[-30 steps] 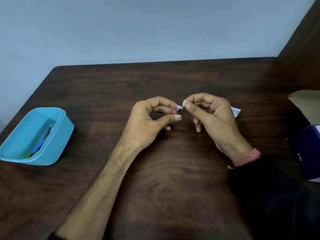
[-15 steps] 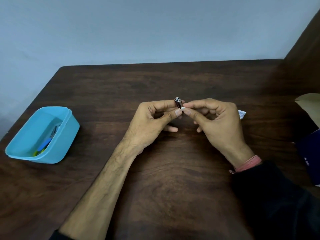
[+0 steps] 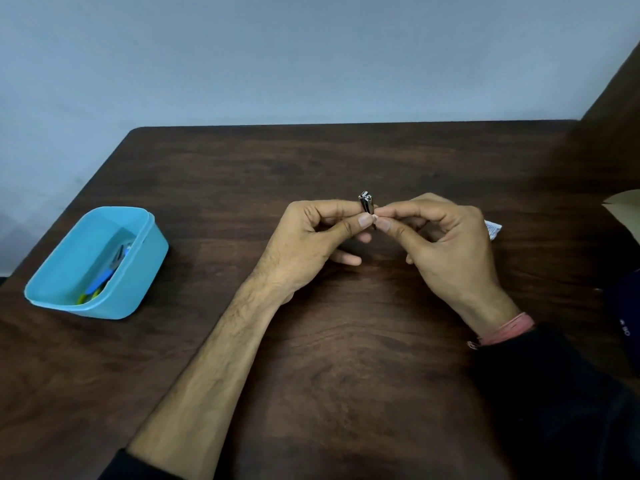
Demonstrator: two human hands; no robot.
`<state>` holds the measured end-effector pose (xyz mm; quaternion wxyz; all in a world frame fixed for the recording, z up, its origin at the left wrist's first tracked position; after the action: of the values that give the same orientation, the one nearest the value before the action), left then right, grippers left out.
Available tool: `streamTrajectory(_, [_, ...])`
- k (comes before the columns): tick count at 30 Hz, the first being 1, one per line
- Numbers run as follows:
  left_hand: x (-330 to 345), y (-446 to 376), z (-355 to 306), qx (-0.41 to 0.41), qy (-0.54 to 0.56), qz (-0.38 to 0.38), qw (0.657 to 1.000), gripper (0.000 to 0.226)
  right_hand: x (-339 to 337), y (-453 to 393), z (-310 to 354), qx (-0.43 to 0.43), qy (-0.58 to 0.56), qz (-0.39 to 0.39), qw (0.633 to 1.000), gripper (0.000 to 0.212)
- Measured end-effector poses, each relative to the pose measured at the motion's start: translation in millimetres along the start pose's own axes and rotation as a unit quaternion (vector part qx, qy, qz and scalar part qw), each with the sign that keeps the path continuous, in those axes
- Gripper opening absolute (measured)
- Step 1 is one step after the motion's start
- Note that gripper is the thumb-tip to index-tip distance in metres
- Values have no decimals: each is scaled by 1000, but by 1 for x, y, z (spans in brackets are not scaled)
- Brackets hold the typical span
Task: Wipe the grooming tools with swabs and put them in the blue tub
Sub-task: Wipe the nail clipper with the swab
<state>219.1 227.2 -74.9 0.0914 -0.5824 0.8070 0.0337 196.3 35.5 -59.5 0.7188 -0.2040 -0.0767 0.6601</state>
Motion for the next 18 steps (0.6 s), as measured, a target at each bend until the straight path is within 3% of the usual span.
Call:
streamTrajectory(10, [-2, 2, -1, -13, -22, -2, 1000, 22, -1, -3, -4, 42, -69, -18, 997, 13])
streamTrajectory(18, [-4, -1, -1, -25, -29, -69, 997, 21, 12, 1, -1, 35, -66, -8, 997, 21])
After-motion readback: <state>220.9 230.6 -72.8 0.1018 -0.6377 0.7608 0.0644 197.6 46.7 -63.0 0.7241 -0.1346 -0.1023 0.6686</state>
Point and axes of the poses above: each hand's wrist, its own y-axis away from the middle knuckle, its own x-axis out of the palm, z = x × y, the point moved 9 cm from there along -y, towards the middle knuckle, and after that the axes turned 8 degrees about -y, right-handed, at the moved point
